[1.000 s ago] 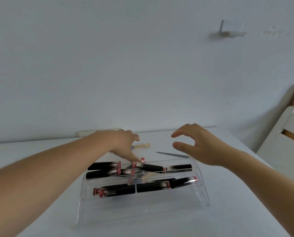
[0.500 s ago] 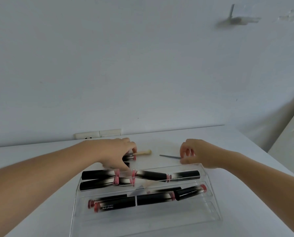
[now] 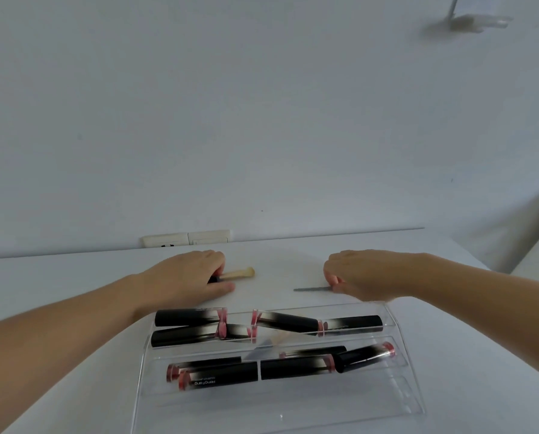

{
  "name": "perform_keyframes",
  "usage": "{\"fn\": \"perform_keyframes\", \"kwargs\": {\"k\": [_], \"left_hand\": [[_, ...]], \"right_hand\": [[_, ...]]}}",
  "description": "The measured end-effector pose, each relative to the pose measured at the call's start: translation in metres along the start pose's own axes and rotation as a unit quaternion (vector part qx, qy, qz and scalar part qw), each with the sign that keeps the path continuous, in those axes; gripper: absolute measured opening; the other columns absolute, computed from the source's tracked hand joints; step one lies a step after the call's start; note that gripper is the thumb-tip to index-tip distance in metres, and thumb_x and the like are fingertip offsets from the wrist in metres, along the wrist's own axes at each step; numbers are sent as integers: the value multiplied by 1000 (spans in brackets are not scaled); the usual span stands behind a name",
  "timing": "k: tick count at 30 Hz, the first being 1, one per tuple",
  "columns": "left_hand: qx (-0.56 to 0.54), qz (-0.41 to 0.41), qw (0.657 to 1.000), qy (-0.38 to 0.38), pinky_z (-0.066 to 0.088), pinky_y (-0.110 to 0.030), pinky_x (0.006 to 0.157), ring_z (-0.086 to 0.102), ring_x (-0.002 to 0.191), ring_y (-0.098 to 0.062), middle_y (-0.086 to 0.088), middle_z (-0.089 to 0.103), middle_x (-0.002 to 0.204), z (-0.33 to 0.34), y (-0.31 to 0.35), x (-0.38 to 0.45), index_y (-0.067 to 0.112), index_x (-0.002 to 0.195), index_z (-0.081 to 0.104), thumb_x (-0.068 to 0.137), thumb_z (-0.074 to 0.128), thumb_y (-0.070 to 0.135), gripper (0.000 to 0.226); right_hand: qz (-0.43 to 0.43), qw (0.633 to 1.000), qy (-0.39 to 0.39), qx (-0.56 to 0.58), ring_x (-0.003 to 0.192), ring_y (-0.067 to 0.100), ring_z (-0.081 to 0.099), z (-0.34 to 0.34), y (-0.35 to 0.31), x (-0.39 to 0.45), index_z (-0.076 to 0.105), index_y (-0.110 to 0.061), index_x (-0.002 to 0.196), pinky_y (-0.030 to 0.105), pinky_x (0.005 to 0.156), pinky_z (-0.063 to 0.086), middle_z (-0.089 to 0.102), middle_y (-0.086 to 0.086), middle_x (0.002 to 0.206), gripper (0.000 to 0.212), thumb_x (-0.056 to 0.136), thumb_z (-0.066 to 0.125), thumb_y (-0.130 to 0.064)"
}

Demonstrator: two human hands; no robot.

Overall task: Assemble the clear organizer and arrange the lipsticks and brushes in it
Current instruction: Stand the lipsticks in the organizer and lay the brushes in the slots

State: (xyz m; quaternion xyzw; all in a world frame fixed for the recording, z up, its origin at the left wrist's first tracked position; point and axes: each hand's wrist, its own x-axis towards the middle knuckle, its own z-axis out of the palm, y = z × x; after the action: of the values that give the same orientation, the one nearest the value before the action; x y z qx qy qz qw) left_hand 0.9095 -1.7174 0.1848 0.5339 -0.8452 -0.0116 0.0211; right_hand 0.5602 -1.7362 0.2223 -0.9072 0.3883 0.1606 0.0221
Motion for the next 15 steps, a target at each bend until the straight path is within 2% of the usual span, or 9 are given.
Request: {"fn": "perform_keyframes", "kwargs": {"k": [3,6,8,10,13,15], "left_hand": [[13,-11,999,30,35,-26,59,51,70,-7,12,56,82,4,3,1,30,84,45,93,42,63,35],[24,-23,997,64,39,-27,62,53,71,-10,11,57,81,7,4,-1,28,86,48,93,45,60,33],[33,-25,996,83,39,-28,64,54,73,-12,11,57,83,8,5,-3,26,89,50,94,45,58,33],[46,-24,993,102,37,-28,64,53,74,-14,12,56,83,9,5,-5,25,93,50,95,45,57,32],[49,-30,991,119,34,-28,65,51,74,-14,13,56,85,11,1,-8,27,98,49,97,45,57,30],[39,-41,991,118,34,-28,65,52,74,-14,12,59,87,13,-3,-10,29,101,50,97,46,57,29]], "right_hand": [[7,999,1,34,82,9,52,-15,-6,4,42,-36,98,24,65,37,55,-12,95,10,107,38,-37],[-25,994,18,101,70,10,50,-26,-21,14,40,-40,99,25,60,36,57,-4,85,9,107,36,-38],[-56,988,-5,145,64,5,49,-29,-34,22,42,-43,108,21,60,37,55,-8,78,4,104,43,-44],[-84,982,-40,162,61,-1,48,-32,-45,29,49,-43,115,16,57,37,52,-15,71,21,97,56,-49],[-106,977,-73,170,58,1,44,-37,-57,41,62,-38,109,17,57,34,49,-23,62,18,91,65,-38],[-112,974,-87,176,55,3,42,-36,-65,47,64,-39,98,15,54,34,49,-21,58,21,88,62,-21]]}}
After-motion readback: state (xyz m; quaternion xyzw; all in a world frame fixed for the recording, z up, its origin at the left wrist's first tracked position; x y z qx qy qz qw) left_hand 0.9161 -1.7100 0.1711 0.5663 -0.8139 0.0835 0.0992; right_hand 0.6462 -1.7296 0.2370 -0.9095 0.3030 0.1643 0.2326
